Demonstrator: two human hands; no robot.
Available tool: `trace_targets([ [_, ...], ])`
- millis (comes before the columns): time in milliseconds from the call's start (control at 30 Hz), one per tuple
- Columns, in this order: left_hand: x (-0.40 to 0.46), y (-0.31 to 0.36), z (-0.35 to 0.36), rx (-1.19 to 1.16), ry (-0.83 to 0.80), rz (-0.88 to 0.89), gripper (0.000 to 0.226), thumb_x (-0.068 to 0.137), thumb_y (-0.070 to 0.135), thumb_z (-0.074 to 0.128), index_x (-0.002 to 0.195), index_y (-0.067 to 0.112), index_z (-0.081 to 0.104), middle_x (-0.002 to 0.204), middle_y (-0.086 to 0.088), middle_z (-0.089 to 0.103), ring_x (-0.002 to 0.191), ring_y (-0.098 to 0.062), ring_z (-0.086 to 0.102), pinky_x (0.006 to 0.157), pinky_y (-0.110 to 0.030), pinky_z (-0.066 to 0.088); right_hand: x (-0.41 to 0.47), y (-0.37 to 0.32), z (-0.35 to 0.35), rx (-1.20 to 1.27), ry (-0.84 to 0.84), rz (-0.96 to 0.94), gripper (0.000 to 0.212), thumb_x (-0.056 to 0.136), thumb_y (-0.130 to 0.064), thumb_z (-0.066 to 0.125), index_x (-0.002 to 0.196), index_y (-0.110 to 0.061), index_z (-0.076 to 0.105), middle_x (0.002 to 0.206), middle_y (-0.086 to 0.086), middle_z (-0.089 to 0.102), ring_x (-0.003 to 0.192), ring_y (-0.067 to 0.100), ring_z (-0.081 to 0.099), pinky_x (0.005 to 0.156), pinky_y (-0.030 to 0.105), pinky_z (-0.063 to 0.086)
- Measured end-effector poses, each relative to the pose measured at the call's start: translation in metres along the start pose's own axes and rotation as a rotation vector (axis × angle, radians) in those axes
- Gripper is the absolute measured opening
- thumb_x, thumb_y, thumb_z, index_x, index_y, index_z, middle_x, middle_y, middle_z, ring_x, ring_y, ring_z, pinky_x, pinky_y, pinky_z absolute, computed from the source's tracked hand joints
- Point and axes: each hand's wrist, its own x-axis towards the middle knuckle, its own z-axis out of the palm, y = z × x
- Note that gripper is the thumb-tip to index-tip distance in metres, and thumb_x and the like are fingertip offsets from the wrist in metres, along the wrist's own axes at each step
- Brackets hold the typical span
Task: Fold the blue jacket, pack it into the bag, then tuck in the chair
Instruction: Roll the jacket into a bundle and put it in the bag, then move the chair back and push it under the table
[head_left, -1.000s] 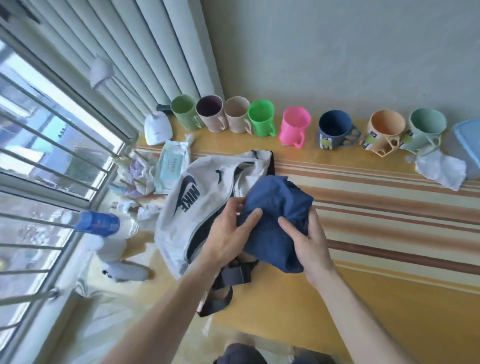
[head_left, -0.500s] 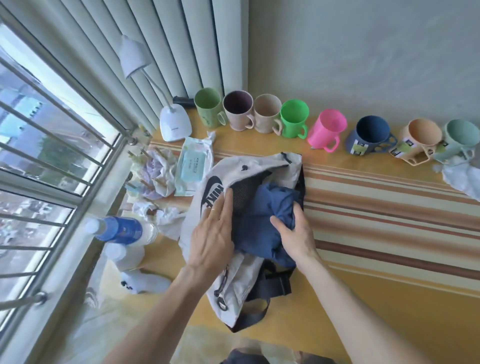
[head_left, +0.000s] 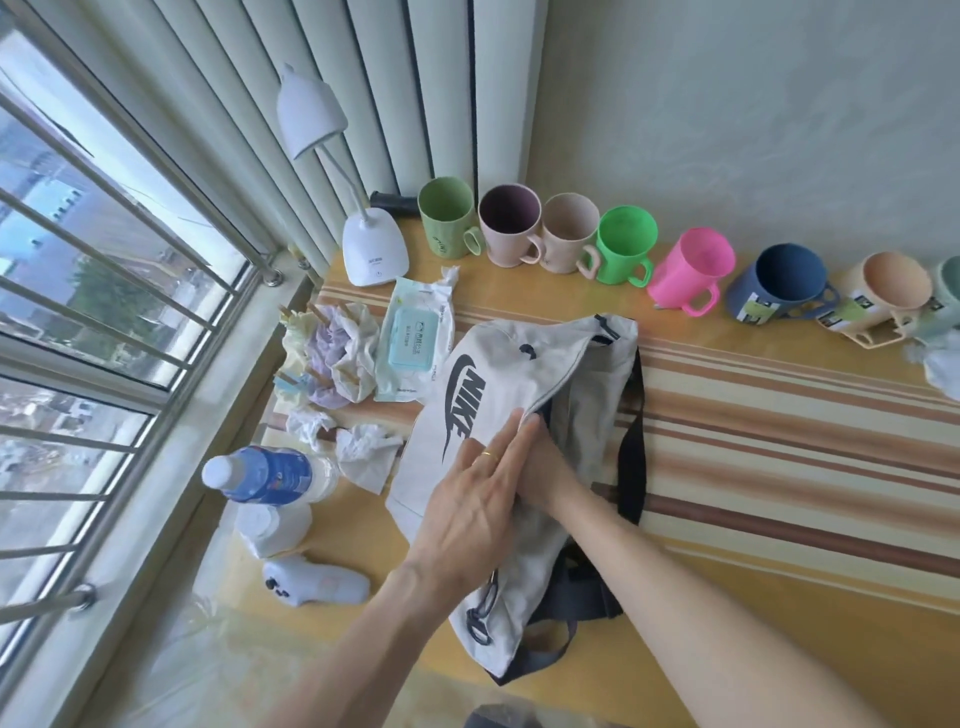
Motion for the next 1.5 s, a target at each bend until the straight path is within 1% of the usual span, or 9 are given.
trace_targets([
  [100, 0.006, 0.001, 0.004, -0.044, 0.005, -0.007, 0.091, 0.073, -0.011, 0.044, 0.159, 0.009, 0.021, 0.16, -0.011, 0.038, 0.107, -0.022, 0.049, 0.098, -0.031, 0.043, -0.011, 0.026, -0.01, -0.139, 0.107, -0.208, 0.063, 0.094, -0.045, 0.052, 0.147, -0.017, 0.031, 0.147, 0.007, 0.042, 0.138, 0.021, 0.037, 0.113, 0.034, 0.036],
  [233, 0.012, -0.001, 0.027, -0.032, -0.057, -0.073, 0.072, 0.079, 0.002, 0.031, 0.151, 0.002, 0.034, 0.13, -0.015, 0.061, 0.077, -0.025, 0.045, 0.076, -0.035, 0.049, -0.028, 0.053, -0.027, -0.593, 0.099, -0.229, 0.041, 0.087, -0.056, 0.05, 0.106, -0.023, 0.064, 0.101, -0.002, 0.071, 0.101, 0.026, 0.064, 0.078, 0.034, 0.045],
  [333, 0.013, -0.012, 0.06, 0.053, -0.152, -0.062, 0.053, 0.098, 0.025, 0.022, 0.142, 0.008, 0.045, 0.158, -0.011, 0.04, 0.115, -0.031, 0.053, 0.102, -0.041, 0.043, -0.034, 0.053, -0.036, -0.674, 0.162, -0.335, 0.033, 0.085, -0.046, 0.048, 0.071, -0.021, 0.066, 0.073, -0.005, 0.062, 0.084, 0.024, 0.055, 0.083, 0.039, 0.051],
  [500, -0.014, -0.009, 0.103, 0.159, -0.199, 0.004, 0.064, 0.107, 0.051, 0.021, 0.155, 0.011, 0.037, 0.162, -0.009, 0.036, 0.152, -0.031, 0.027, 0.123, -0.045, 0.019, -0.041, 0.039, -0.032, -0.579, 0.357, -0.456, 0.032, 0.097, -0.021, 0.047, 0.126, -0.018, 0.062, 0.126, 0.002, 0.06, 0.114, 0.023, 0.053, 0.097, 0.038, 0.048],
  [633, -0.023, -0.005, 0.108, 0.109, -0.115, -0.015, 0.057, 0.105, 0.04, 0.038, 0.153, 0.011, 0.039, 0.161, -0.013, 0.037, 0.154, -0.029, 0.022, 0.124, -0.045, 0.022, -0.027, 0.048, -0.007, -0.589, 0.03, -0.368, 0.053, 0.105, -0.037, 0.03, 0.154, -0.021, 0.035, 0.17, 0.002, 0.012, 0.151, 0.028, 0.027, 0.119, 0.047, 0.033],
  [933, -0.117, 0.014, 0.092, 0.076, -0.049, -0.258, 0.054, 0.1, 0.027, 0.035, 0.152, 0.014, 0.04, 0.156, -0.003, 0.045, 0.149, -0.022, 0.032, 0.122, -0.037, 0.027, -0.122, 0.06, 0.007, -0.581, 0.008, -0.311, 0.061, 0.102, -0.052, 0.033, 0.157, -0.027, 0.024, 0.17, 0.003, 0.011, 0.154, 0.026, 0.02, 0.119, 0.043, 0.029],
  [1133, -0.228, 0.076, 0.085, -0.032, -0.041, -0.588, 0.046, 0.105, 0.033, 0.038, 0.147, 0.016, 0.043, 0.14, -0.01, 0.054, 0.122, -0.035, 0.055, 0.093, -0.043, 0.045, -0.244, 0.112, 0.039, -0.567, 0.019, -0.391, 0.071, 0.095, -0.064, 0.035, 0.156, -0.029, 0.029, 0.167, 0.003, 0.022, 0.15, 0.025, 0.025, 0.116, 0.041, 0.033],
  [1367, -0.428, 0.18, 0.106, -0.054, 0.007, -0.751, 0.048, 0.104, 0.038, 0.038, 0.147, 0.017, 0.042, 0.137, -0.011, 0.058, 0.124, -0.034, 0.055, 0.096, -0.042, 0.048, -0.427, 0.179, 0.081, -0.568, -0.049, -0.461, 0.08, 0.088, -0.069, 0.024, 0.156, -0.026, 0.031, 0.158, 0.0, 0.038, 0.143, 0.024, 0.037, 0.115, 0.038, 0.035],
  [1500, -0.513, 0.219, 0.1, -0.042, 0.037, -0.82, 0.048, 0.104, 0.039, 0.037, 0.148, 0.021, 0.042, 0.144, -0.006, 0.055, 0.13, -0.028, 0.052, 0.103, -0.038, 0.042, -0.501, 0.191, 0.106, -0.508, -0.095, -0.473, 0.066, 0.098, -0.055, 0.044, 0.155, -0.024, 0.033, 0.159, -0.003, 0.038, 0.145, 0.019, 0.034, 0.117, 0.031, 0.029],
])
